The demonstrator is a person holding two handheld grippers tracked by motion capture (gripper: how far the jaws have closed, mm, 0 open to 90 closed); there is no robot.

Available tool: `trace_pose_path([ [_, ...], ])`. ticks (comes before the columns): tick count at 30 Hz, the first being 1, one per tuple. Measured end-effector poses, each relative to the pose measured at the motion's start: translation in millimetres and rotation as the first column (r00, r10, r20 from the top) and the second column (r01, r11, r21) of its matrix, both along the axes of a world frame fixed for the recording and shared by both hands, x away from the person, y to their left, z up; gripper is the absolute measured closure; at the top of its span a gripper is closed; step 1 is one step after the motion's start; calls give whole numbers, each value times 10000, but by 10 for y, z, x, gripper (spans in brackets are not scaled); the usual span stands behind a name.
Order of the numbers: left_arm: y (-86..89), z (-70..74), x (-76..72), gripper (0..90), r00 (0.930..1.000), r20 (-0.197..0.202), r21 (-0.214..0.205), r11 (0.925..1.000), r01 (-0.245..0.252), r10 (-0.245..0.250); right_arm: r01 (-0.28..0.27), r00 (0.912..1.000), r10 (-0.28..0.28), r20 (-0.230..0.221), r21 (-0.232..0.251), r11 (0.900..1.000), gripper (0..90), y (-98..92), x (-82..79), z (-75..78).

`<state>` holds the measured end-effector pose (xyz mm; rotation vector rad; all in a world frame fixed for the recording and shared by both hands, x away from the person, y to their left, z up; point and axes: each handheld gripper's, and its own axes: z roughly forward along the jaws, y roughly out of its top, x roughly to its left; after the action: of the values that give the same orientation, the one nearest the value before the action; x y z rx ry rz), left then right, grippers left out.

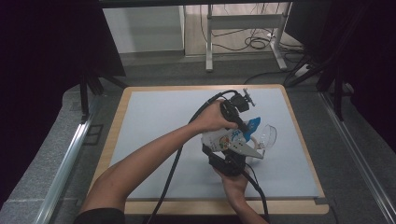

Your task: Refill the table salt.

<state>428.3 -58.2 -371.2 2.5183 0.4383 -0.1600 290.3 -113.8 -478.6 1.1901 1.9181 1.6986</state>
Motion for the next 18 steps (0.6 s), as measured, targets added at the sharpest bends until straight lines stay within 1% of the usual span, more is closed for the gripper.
trace_pose_path([
  [18,3,8,4,898,10000,24,54,10000,16,-16,36,10000,-36,18,81,10000,582,12,5,2],
])
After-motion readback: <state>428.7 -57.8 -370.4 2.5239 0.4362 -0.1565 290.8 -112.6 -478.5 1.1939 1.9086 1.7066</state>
